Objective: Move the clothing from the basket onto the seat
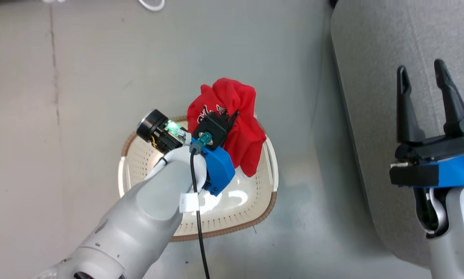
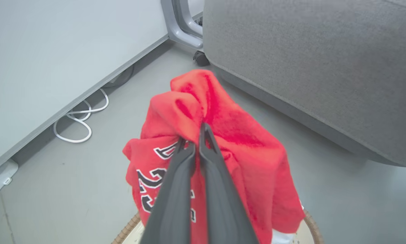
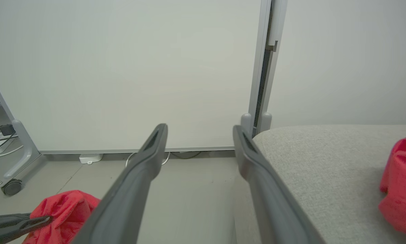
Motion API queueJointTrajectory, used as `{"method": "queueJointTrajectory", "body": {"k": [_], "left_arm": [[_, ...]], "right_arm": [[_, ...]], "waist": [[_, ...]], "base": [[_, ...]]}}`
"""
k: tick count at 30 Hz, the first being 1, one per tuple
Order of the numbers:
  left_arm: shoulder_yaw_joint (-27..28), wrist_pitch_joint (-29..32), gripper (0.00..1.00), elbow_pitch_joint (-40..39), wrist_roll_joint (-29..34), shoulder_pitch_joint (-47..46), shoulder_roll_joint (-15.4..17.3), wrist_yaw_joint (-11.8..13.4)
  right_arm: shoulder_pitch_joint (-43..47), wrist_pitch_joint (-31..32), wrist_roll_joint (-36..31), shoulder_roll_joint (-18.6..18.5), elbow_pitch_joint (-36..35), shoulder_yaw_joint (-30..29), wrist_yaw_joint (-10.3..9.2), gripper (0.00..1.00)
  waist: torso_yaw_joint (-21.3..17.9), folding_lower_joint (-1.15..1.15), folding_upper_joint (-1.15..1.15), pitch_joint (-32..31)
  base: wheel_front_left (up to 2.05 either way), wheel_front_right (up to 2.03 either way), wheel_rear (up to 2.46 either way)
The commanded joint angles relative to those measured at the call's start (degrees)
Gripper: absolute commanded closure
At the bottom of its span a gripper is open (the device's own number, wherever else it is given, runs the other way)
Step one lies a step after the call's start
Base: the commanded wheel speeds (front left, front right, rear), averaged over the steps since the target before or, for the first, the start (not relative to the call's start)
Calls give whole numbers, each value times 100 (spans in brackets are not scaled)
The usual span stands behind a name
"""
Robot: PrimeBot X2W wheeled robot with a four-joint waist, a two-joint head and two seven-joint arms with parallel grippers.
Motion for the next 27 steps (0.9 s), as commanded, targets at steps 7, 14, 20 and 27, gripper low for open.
{"method": "queueJointTrajectory", "body": {"k": [7,14,20,27], "left_arm": [[354,-27,100,-467,98,288,30,79],[789,-28,100,-964,214,475,119,88],[1083,-28,100,-1352,315,612,131,97],[1168,-28,100,-1619,467,736,116,34]], "right_arm": [[430,-4,-84,56,143,16,1,0],[774,-4,-133,137,279,39,1,0],[1029,-3,-161,183,343,42,1,0],[1300,-3,-176,263,413,39,1,0]], "waist": [[85,1,0,-882],[99,1,0,-1521],[105,1,0,-1888],[114,1,0,-2229]], "base": [[0,0,0],[0,0,0],[0,0,0],[0,0,0]]}}
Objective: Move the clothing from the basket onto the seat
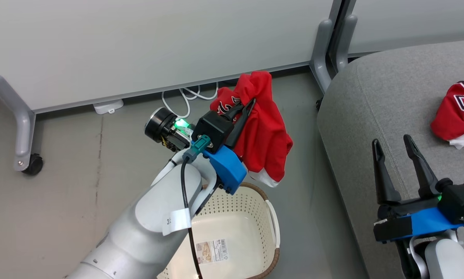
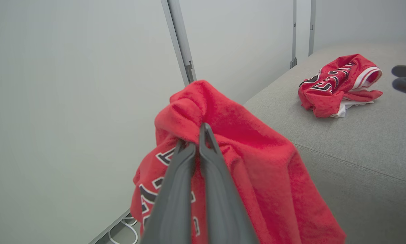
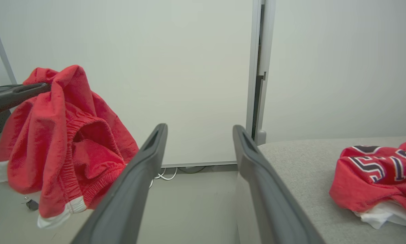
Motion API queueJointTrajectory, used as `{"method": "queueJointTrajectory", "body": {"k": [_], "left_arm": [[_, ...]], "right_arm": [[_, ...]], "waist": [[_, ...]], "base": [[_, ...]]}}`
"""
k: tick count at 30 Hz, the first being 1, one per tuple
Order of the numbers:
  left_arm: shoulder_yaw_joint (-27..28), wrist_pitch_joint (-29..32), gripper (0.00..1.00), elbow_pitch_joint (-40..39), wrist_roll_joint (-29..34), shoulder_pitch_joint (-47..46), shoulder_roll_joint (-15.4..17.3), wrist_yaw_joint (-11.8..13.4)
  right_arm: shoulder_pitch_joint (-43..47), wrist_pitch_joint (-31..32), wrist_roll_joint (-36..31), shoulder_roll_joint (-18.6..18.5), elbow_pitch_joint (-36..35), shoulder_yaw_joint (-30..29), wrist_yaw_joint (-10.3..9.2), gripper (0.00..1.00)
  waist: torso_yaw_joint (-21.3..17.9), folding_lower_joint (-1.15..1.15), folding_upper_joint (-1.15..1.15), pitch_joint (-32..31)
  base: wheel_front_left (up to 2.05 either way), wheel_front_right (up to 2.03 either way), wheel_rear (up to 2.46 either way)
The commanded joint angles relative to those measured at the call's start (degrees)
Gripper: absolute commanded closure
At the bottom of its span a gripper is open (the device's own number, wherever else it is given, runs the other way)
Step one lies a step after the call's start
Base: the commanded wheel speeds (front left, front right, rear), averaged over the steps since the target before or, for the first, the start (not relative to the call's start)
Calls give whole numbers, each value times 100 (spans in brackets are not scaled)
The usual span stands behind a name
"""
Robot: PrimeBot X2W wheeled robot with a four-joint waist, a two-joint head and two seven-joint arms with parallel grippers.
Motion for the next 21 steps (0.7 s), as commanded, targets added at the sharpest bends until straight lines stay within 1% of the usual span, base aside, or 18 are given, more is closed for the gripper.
{"method": "queueJointTrajectory", "body": {"k": [1,10,16,21], "left_arm": [[31,-28,100,-41,27,93,17,-19],[86,-29,100,-167,76,233,21,-56],[97,-29,100,-182,111,304,21,-82],[111,-29,100,-178,129,299,15,-93]], "right_arm": [[111,-3,-27,28,23,2,1,0],[265,-3,-38,97,65,13,1,0],[287,-3,-34,121,55,42,1,0],[238,-3,-13,122,57,175,1,0]], "waist": [[6,1,-1,-95],[1,1,-1,-336],[25,1,-1,-391],[46,1,-1,-396]], "base": [[0,0,0],[0,0,0],[0,0,0],[0,0,0]]}}
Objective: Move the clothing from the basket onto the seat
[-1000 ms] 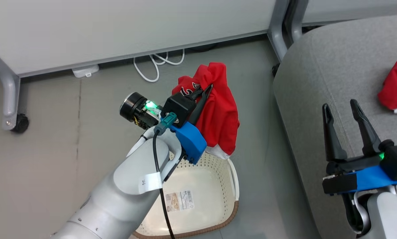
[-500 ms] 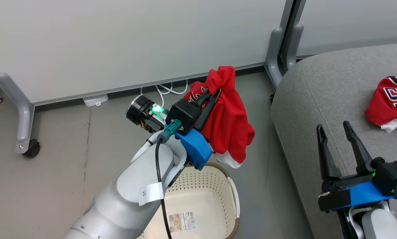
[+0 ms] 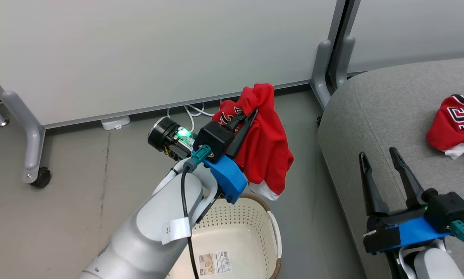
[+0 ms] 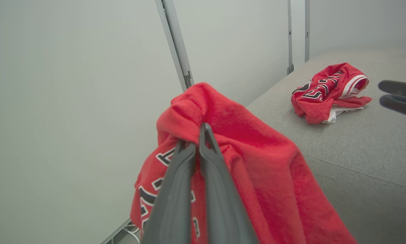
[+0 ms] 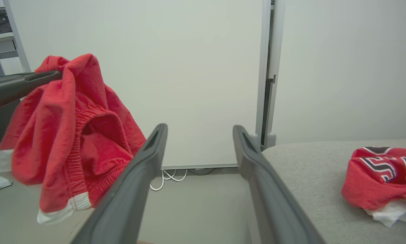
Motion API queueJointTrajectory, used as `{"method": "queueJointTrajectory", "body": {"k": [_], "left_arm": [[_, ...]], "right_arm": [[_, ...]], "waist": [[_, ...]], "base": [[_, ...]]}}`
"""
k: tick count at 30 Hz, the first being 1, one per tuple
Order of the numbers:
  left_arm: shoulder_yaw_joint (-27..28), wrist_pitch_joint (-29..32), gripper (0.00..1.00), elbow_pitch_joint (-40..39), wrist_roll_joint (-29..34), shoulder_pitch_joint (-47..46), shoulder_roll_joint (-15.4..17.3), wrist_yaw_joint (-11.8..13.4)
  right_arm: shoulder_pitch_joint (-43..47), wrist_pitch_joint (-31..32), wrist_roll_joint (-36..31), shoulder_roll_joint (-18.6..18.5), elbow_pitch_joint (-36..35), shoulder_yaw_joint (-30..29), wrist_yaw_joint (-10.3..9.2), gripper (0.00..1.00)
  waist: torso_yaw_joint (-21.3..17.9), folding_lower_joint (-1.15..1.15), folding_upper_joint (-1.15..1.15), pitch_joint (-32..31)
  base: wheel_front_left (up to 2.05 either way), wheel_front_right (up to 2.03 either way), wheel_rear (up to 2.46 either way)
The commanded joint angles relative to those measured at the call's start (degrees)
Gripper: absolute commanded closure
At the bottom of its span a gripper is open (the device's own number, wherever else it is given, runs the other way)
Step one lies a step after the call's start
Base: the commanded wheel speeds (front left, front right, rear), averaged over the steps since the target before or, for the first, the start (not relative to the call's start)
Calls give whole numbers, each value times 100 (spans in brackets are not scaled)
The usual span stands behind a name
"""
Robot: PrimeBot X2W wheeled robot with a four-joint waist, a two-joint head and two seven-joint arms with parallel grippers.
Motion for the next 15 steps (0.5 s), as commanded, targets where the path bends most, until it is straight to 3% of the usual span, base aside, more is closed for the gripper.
{"method": "queueJointTrajectory", "body": {"k": [1,15], "left_arm": [[32,-29,100,-18,29,30,22,-11],[35,-29,100,-42,99,-102,-15,-40]], "right_arm": [[-15,-3,18,6,12,42,1,0],[-553,-3,198,-106,99,1314,1,0]], "waist": [[5,0,0,4],[71,0,0,131]], "base": [[0,0,0],[0,0,0]]}}
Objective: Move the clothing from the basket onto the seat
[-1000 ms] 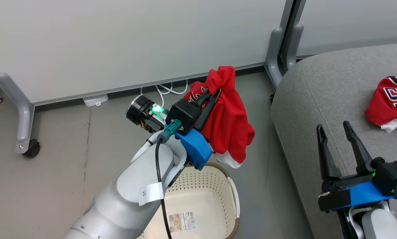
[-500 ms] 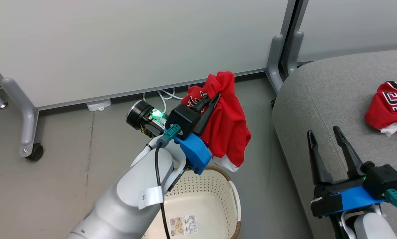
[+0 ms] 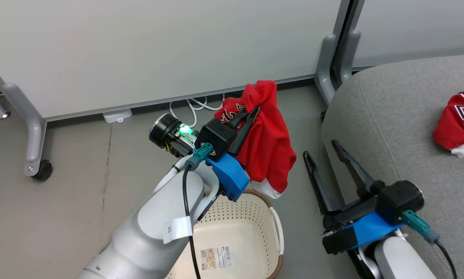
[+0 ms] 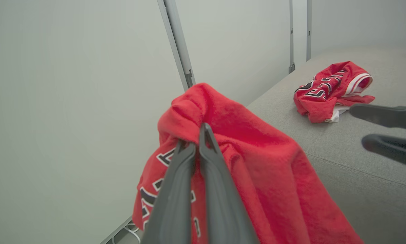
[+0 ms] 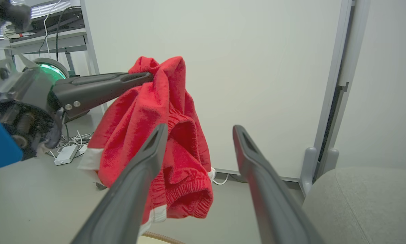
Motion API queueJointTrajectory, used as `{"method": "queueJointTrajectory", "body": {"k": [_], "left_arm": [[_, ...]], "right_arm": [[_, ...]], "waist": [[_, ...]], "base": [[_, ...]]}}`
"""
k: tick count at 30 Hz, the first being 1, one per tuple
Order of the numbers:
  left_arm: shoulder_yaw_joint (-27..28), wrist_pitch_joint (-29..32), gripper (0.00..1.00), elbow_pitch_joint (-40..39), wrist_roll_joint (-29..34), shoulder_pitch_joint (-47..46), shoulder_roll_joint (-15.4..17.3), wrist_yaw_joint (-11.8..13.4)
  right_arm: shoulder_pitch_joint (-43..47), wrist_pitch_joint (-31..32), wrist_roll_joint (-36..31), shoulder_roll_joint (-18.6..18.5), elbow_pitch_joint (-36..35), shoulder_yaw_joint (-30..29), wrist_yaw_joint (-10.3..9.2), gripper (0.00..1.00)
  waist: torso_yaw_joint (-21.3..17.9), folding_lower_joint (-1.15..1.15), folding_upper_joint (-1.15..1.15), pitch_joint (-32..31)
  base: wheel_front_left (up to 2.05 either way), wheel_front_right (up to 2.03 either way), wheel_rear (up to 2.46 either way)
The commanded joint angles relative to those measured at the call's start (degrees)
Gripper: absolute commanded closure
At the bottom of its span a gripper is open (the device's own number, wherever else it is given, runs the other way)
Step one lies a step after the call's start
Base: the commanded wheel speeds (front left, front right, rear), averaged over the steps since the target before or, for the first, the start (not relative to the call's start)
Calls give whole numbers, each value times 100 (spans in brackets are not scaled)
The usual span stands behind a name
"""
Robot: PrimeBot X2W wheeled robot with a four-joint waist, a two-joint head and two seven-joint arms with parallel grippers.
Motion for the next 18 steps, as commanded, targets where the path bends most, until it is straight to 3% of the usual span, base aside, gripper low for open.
{"method": "queueJointTrajectory", "body": {"k": [1,18], "left_arm": [[-8,-29,100,-29,25,-62,7,-25],[-224,-29,100,-262,51,-71,-65,21]], "right_arm": [[-123,-3,63,-16,22,110,1,0],[-980,-3,55,153,891,884,1,0]], "waist": [[26,0,0,32],[310,0,0,282]], "base": [[0,0,0],[0,0,0]]}}
